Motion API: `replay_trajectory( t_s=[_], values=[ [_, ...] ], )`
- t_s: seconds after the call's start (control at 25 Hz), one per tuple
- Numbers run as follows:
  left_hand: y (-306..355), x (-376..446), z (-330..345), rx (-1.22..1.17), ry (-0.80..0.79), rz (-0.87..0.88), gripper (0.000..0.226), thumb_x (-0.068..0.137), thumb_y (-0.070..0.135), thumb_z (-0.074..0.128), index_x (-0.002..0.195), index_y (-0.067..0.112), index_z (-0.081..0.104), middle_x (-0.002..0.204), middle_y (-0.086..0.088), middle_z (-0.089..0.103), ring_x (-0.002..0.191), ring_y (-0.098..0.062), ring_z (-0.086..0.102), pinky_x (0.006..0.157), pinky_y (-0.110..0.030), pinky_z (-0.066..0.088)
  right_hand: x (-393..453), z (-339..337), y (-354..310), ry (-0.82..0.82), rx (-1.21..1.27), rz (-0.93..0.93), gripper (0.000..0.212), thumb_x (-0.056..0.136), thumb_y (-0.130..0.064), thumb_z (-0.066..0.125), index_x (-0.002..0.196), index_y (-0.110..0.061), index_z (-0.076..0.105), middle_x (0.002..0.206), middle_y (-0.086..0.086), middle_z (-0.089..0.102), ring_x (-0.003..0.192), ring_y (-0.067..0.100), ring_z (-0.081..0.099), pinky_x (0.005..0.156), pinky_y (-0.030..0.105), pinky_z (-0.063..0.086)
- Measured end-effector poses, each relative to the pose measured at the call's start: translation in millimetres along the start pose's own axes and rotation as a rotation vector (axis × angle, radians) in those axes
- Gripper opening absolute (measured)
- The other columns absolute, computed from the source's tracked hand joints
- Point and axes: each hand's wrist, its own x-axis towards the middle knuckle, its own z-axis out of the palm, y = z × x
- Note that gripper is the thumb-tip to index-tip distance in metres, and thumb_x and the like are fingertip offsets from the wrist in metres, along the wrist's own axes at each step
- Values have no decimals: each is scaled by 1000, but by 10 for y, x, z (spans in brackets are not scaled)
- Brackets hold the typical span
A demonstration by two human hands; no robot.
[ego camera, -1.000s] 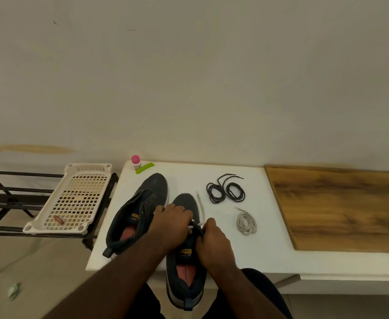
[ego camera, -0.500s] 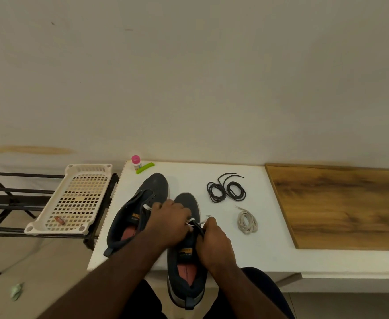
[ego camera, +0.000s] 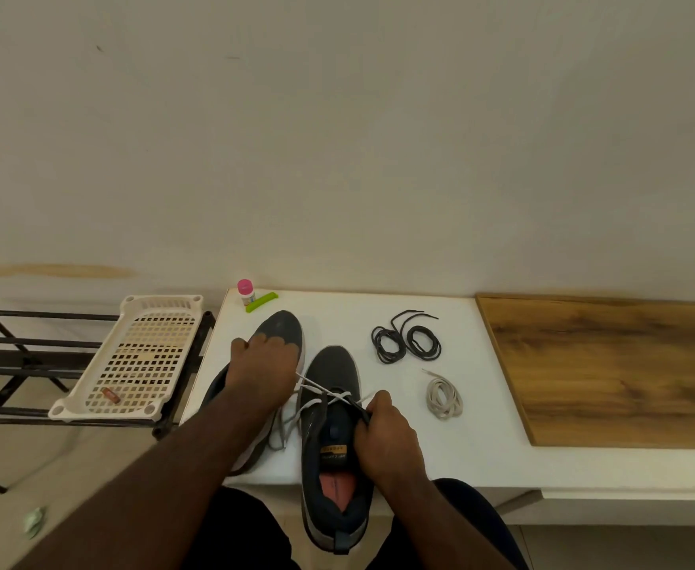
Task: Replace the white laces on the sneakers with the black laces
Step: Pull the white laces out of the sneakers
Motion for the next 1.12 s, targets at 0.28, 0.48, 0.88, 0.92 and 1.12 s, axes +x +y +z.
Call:
replay_trajectory(
  t_s=[0.28, 0.48, 0.88, 0.92, 1.12],
  values=[
    [591, -231, 219, -105, 29, 211, 26, 94, 35, 47, 117, 24, 55, 120, 0, 58, 119, -25, 48, 98, -44, 32, -10, -9, -10, -10, 40, -44, 12, 97, -33, 45, 95, -23, 39, 86, -5, 55, 71, 11, 53, 55, 24, 35],
    [446, -140, 125, 7, 59, 214, 26, 95, 28, 47, 118, 21, 58, 120, -4, 56, 117, -27, 49, 98, -47, 34, 9, 24, -14, 19, 20, -7, 7, 97, -28, 43, 97, -21, 40, 88, -2, 57, 76, 17, 57, 64, 31, 46],
    [252, -257, 144, -400, 271, -64, 47, 93, 31, 51, 137, 18, 43, 134, -7, 44, 122, -26, 43, 100, -35, 41, 69, -127, 41, 145, 45, -102, 23, 96, -50, 51, 95, -28, 58, 94, -10, 56, 82, 6, 54, 66, 20, 38],
    [339, -346, 194, -517, 224, -72, 41, 91, 36, 53, 128, 19, 47, 125, -5, 46, 117, -24, 46, 94, -32, 42, 149, -147, 22, 168, 43, -152, 16, 97, -39, 54, 97, -26, 63, 96, -9, 58, 85, 6, 54, 70, 19, 38],
    [499, -571, 569, -750, -3, -62, 36, 89, 47, 52, 117, 24, 52, 111, 2, 59, 104, -18, 58, 86, -30, 47, 417, -55, -223, -74, -323, -411, 28, 93, -22, 50, 112, -22, 70, 112, 2, 57, 110, 21, 48, 87, 31, 43]
  ],
)
